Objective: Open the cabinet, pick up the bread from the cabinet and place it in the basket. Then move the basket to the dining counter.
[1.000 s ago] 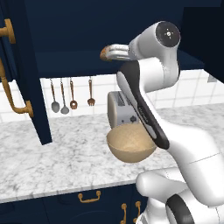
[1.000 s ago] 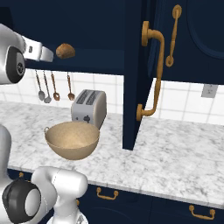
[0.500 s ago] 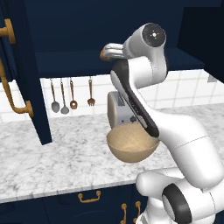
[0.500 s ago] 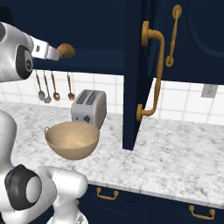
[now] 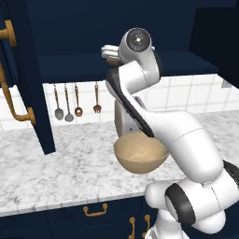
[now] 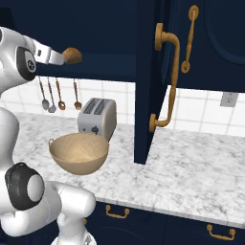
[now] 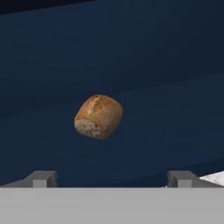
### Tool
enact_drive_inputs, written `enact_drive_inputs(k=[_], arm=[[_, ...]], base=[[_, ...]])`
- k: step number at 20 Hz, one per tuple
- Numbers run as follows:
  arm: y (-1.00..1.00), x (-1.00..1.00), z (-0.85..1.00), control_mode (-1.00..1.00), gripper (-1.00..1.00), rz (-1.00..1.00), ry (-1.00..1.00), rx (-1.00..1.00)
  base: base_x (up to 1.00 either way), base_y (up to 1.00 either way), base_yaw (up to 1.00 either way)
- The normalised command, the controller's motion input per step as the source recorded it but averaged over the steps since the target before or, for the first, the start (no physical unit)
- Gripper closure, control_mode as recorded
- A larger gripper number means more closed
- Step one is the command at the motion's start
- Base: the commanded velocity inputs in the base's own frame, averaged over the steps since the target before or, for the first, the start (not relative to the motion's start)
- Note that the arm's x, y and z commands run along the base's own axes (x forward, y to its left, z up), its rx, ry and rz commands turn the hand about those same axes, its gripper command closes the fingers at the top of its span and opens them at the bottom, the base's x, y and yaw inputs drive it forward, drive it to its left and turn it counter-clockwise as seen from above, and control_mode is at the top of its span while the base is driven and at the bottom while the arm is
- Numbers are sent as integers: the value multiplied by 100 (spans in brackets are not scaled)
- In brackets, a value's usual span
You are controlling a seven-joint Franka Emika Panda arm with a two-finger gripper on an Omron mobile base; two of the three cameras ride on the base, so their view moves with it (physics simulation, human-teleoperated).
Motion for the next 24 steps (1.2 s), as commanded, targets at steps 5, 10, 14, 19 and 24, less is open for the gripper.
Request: enact_drive_inputs(k=[5, 10, 14, 19, 24], arm=[[8, 52, 0, -100, -100, 0, 3, 0], [0, 51, 0, -100, -100, 0, 4, 1], [0, 30, -8, -100, -100, 0, 8, 4], [0, 33, -15, -100, -100, 0, 9, 7], [2, 44, -9, -100, -100, 1, 0, 5]], base=[[0, 0, 0], [0, 0, 0], [0, 0, 0], [0, 0, 0], [0, 0, 0]])
